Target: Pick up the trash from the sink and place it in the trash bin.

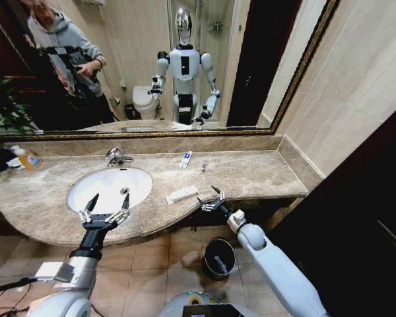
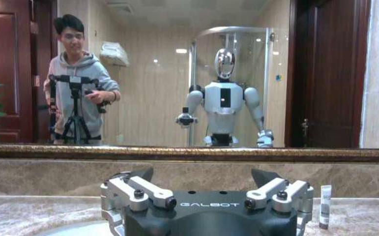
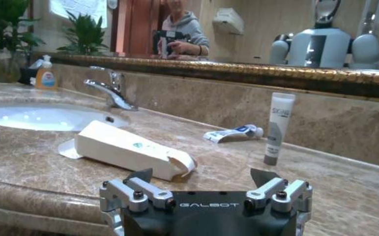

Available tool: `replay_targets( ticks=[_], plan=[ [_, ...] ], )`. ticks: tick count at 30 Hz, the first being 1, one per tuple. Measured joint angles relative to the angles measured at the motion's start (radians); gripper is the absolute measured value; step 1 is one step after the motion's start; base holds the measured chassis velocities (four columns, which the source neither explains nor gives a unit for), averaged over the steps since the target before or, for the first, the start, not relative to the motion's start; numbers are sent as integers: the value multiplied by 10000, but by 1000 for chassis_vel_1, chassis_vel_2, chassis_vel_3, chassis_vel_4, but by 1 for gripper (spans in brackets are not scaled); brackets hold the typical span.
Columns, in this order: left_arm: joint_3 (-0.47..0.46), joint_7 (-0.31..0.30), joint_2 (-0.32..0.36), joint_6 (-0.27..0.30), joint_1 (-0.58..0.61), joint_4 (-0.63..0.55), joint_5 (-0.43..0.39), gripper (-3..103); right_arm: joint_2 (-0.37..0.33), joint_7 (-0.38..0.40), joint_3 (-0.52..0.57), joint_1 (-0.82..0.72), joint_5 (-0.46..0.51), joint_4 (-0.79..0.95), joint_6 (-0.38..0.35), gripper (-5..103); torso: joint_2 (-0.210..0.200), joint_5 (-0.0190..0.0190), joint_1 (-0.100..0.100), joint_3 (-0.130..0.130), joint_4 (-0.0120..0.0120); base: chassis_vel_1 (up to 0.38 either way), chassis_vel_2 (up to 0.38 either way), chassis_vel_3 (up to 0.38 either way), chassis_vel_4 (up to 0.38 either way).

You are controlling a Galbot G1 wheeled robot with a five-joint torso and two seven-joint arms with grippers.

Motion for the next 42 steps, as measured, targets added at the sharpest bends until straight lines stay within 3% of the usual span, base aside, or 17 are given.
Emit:
replay_targets(
  ticks=[7, 13, 15, 19, 21, 22, 26, 27, 29, 31, 32, 42],
  plan=[
    [0, 0, 0, 0, 0, 0, 0, 100, 78, -144, -275, 498, -25, -408, -47, 100, 0, 1, 0, 0, 0, 0, 0, 0, 0],
    [0, 0, 0, 0, 0, 0, 0, 100, 186, -153, -446, 767, 1, -595, -291, 75, 0, 0, -1, 0, 0, 0, 0, 0, 0],
    [0, 0, 0, 0, 0, 0, 0, 100, 190, -153, -475, 789, 5, -636, -291, 75, 0, 0, -1, 0, 0, 0, 0, 0, 0],
    [-1, 0, 0, 0, 0, 0, 0, 100, 170, -157, -524, 846, 42, -690, -281, 53, 0, 0, -1, 0, 0, 0, 0, 0, 0],
    [0, 0, 0, 0, 0, 0, 0, 100, 163, -163, -524, 846, 51, -690, -268, 53, 0, 0, -1, 0, 0, 0, 0, 0, 0],
    [0, 0, 0, 0, 0, 0, 0, 100, 145, -171, -523, 836, 70, -674, -237, 42, 0, 0, 0, 0, 0, 0, 0, 0, 0],
    [0, 0, 0, 0, 0, 0, 0, 100, 132, -182, -523, 802, 86, -642, -211, 37, 0, 0, -1, 0, 0, 0, 0, 0, 0],
    [-1, 0, 0, 0, 0, 0, 0, 100, 129, -192, -522, 778, 89, -621, -186, 32, 0, 0, -1, 0, 0, 0, 0, 0, 0],
    [0, 0, 0, 0, 0, -1, 0, 100, 131, -221, -533, 758, 96, -592, -132, 10, 0, 0, -1, 0, 0, 0, 0, 0, 0],
    [0, 0, 0, 0, 0, 0, 0, 100, 133, -229, -542, 759, 99, -590, -124, 10, 0, 1, 0, 0, 0, 0, 0, 0, 0],
    [-1, 0, 0, 0, 0, 0, 0, 100, 141, -232, -559, 769, 104, -590, -113, 2, 0, 1, -1, 0, 0, 0, 0, 0, 0],
    [0, 0, 0, 0, 0, 0, 0, 100, 189, -183, -557, 780, 237, -545, -99, 0, 0, 0, 0, 0, 0, 0, 0, 0, 0]
  ],
)
